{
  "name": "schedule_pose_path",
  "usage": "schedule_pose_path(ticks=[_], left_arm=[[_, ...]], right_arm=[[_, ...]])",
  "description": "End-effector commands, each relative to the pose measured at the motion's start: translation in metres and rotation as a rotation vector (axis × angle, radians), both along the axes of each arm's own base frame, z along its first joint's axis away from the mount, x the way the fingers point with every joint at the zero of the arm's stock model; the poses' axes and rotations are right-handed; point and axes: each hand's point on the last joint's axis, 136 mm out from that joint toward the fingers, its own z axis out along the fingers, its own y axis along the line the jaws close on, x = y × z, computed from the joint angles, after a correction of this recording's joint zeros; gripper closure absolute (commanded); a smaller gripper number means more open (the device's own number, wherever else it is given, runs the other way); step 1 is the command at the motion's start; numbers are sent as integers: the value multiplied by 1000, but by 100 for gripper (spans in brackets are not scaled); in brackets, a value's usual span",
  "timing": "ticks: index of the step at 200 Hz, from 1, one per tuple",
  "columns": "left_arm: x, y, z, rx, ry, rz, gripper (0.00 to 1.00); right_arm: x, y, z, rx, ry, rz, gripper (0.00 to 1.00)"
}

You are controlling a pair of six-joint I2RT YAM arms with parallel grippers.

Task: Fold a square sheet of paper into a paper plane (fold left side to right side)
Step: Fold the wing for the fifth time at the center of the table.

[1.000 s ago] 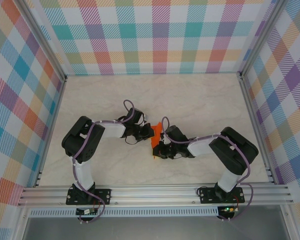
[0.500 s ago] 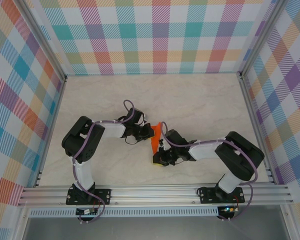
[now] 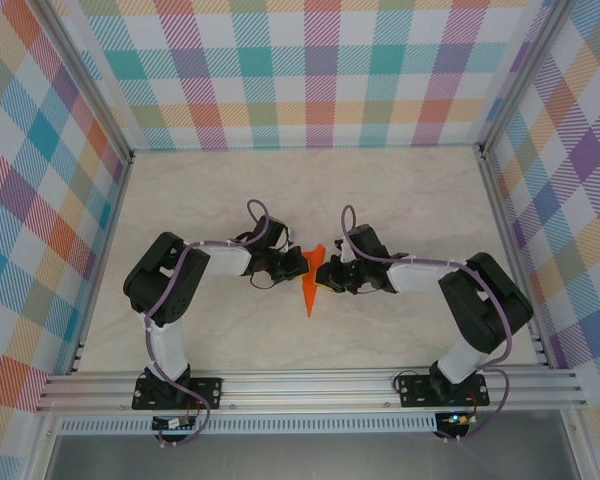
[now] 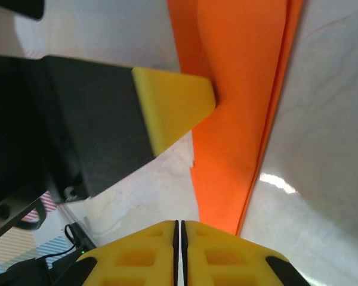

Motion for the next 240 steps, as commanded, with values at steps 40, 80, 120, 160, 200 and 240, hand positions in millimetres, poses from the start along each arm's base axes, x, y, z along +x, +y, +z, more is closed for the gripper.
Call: schedule_pose_path(ticks=[40, 80, 120, 160, 200, 240], left_arm=[[4, 26, -28, 118, 25, 63, 98], [3, 26, -29, 122, 29, 66, 98], [3, 27, -31, 125, 31, 67, 98], [3, 27, -32, 126, 32, 67, 98], [5, 23, -25, 106, 23, 62, 98], [20, 1, 22, -13, -32, 32, 89]], right_arm=[[22, 14, -22, -22, -28, 5, 88], [-3, 20, -30, -54, 10, 69, 88], [-36, 20, -36, -71, 52, 96, 88], [-70, 22, -47, -79, 112, 118, 88], [-97, 17, -51, -79, 151, 128, 88], [-94, 0, -11, -144, 38, 160, 81]])
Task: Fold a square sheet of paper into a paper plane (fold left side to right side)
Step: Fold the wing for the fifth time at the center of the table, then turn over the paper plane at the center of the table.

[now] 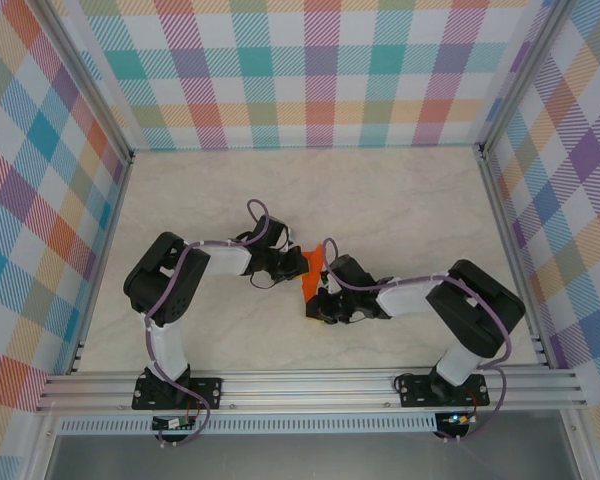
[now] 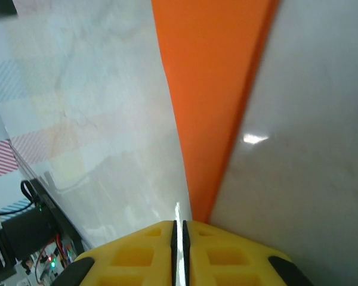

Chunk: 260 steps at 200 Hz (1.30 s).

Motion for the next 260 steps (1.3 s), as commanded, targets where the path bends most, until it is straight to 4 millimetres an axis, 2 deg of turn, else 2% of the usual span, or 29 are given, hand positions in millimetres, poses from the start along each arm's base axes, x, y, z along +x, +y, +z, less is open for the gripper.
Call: schedule_pose_path(ticks=[1, 19, 43, 62, 81, 101, 119, 147, 170, 189, 203, 235, 260], left_arm=[[19, 1, 22, -14, -32, 31, 89], [31, -12, 59, -79, -77, 7, 85], [50, -19, 110, -154, -149, -2, 74], [59, -12, 146, -188, -211, 15, 67], [59, 8, 168, -173, -270, 56, 62], [49, 40, 171, -88, -309, 124, 56], [34, 71, 166, 12, -336, 196, 54], [3, 119, 152, 177, -357, 291, 48], [-20, 146, 148, 258, -375, 337, 45], [-34, 161, 150, 283, -395, 366, 44], [-43, 169, 151, 300, -402, 381, 43], [-55, 184, 159, 331, -437, 411, 41], [-56, 187, 163, 335, -451, 415, 41]], right_arm=[[-8, -20, 20, -80, -39, 38, 81], [5, -39, 43, -105, -118, 19, 74], [25, -72, 64, -211, -237, -24, 59], [41, -93, 79, -340, -330, -38, 51], [54, -100, 94, -419, -376, -32, 46], [63, -91, 98, -436, -380, -15, 40], [69, -73, 94, -440, -379, 5, 30], [79, -40, 81, -485, -362, 36, 17], [87, -19, 67, -552, -346, 55, 11], [97, -18, 50, -660, -330, 49, 11], [102, -24, 40, -714, -326, 27, 17], [102, -36, 33, -774, -320, 21, 46], [100, -32, 36, -741, -331, 44, 73]])
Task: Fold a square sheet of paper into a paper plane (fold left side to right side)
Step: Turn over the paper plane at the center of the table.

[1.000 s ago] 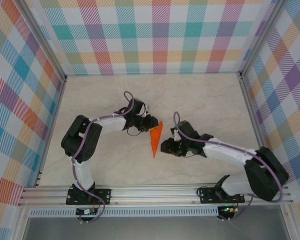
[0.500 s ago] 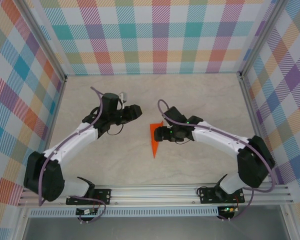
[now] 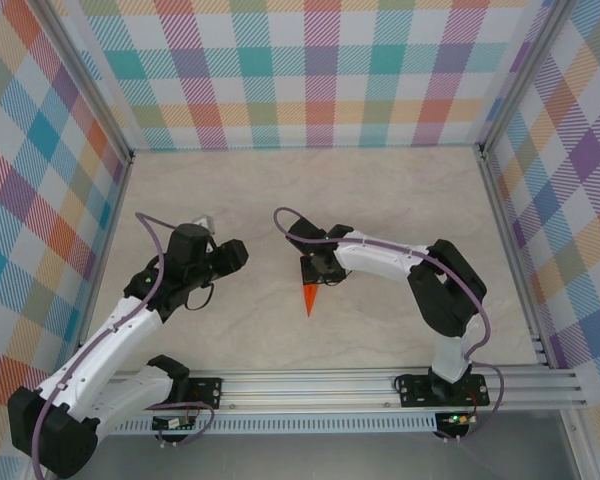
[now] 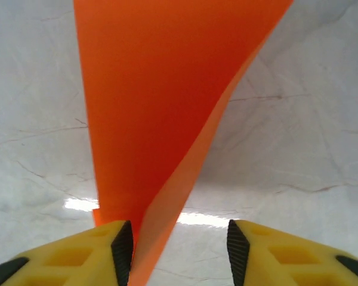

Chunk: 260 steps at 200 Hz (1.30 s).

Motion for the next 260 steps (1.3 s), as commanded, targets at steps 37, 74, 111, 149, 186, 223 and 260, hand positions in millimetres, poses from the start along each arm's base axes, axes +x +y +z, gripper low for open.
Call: schedule_pose_path(ticks=[37, 74, 111, 149, 186, 223, 260], left_arm=[[-4, 15, -9, 64, 18, 30, 40], [-4, 16, -8, 69, 18, 34, 40], [-4, 16, -11, 71, 30, 38, 40], [-3, 15, -9, 64, 32, 36, 39], [-2, 14, -7, 60, 18, 31, 37], [0, 9, -11, 34, 4, 22, 28], [2, 7, -13, 30, 4, 18, 26]], right_arm=[[-3, 14, 53, 235, -42, 104, 99], [-9, -4, 60, 538, 23, 49, 100], [-12, -44, 7, 658, 152, -70, 93], [-8, -96, -19, 463, 149, -136, 70], [-7, -119, 30, 336, 70, -126, 53], [-32, -103, 48, 353, 96, -100, 48], [-54, -74, 26, 370, 160, -81, 40]])
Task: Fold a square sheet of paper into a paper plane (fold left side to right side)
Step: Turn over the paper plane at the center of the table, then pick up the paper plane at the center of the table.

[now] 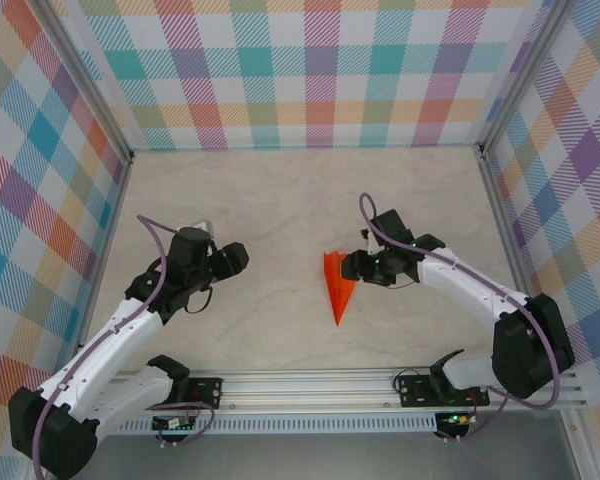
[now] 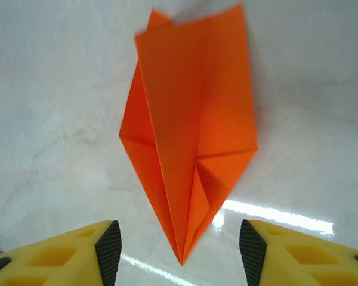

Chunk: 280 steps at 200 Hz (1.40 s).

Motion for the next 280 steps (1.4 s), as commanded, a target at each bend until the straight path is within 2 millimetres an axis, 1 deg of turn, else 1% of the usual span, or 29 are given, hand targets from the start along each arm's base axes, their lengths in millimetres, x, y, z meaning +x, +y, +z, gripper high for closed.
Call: schedule_pose_path(ticks=[1, 29, 82, 100, 109, 136, 170, 190, 209, 231, 242, 260, 272, 280], left_arm=[[5, 1, 1, -12, -16, 6, 26], [5, 0, 0, -14, -12, 2, 25], [4, 0, -2, -10, -9, 4, 24], [5, 1, 0, -9, -14, 6, 23], [4, 1, -1, -7, -11, 6, 23], [4, 1, -2, -5, -9, 6, 23], [4, 1, -1, -5, -10, 6, 22], [4, 2, -1, -5, -9, 8, 22], [4, 2, -1, -3, -8, 8, 22], [3, 2, -1, -1, -8, 5, 22], [2, 3, 0, 3, -11, 6, 21], [0, 4, 0, 9, -10, 2, 18], [-1, 4, 0, 14, -8, -5, 15], [-2, 5, 1, 17, -7, -9, 14]], right_arm=[[-22, 7, -22, -36, 94, 2, 40], [-25, 17, -37, -98, 113, 33, 39], [-23, 35, -49, -116, 137, 71, 39], [-21, 40, -51, -128, 133, 83, 42], [-20, 41, -52, -137, 131, 85, 46], [-17, 41, -56, -159, 131, 84, 55], [-15, 39, -61, -185, 134, 81, 63], [-15, 38, -63, -196, 135, 81, 67], [-14, 36, -69, -208, 139, 78, 67], [-9, 41, -76, -211, 145, 78, 71], [-4, 42, -75, -222, 135, 73, 76], [9, 40, -64, -272, 106, 66, 86], [18, 38, -56, -317, 87, 73, 89], [29, 40, -47, -345, 70, 85, 90]])
